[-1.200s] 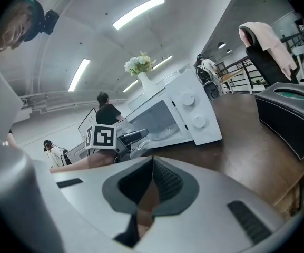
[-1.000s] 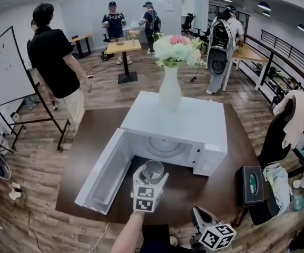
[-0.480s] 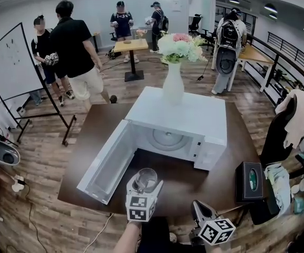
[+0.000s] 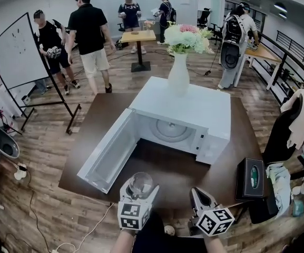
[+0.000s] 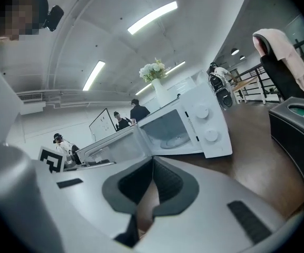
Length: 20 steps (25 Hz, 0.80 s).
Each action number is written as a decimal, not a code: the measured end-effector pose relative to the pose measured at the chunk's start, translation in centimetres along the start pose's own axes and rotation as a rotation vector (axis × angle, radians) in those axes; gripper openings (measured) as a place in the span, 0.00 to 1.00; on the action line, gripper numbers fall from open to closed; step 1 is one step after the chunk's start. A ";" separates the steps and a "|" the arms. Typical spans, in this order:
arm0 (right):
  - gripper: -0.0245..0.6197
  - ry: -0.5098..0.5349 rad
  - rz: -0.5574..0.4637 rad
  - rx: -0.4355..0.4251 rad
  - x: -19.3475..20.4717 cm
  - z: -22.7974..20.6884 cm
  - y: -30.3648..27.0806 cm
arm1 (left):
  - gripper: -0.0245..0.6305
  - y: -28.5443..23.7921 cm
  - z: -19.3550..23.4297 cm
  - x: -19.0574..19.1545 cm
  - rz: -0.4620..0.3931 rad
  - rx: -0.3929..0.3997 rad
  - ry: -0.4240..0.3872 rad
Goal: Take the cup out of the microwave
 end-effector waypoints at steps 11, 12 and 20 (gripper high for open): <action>0.03 0.256 -0.085 0.081 -3.2 0.7 1.7 | 0.62 5.8 -0.5 0.4 -0.039 0.019 -0.018; 0.03 0.261 -0.086 0.082 -3.2 0.8 1.8 | 0.62 6.0 -0.4 0.4 -0.039 0.017 -0.021; 0.03 0.270 -0.050 0.095 -1.8 1.7 1.2 | 0.62 6.0 0.1 0.7 -0.057 0.031 -0.034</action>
Point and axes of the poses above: the fingertips, and each gripper's own axes: y backward along the fingers, z to its left, x out of its underside, the point moved 1 cm from there along y, backward along the fingers, and after that the axes turned 8 degrees about z, right-handed, at the moved point
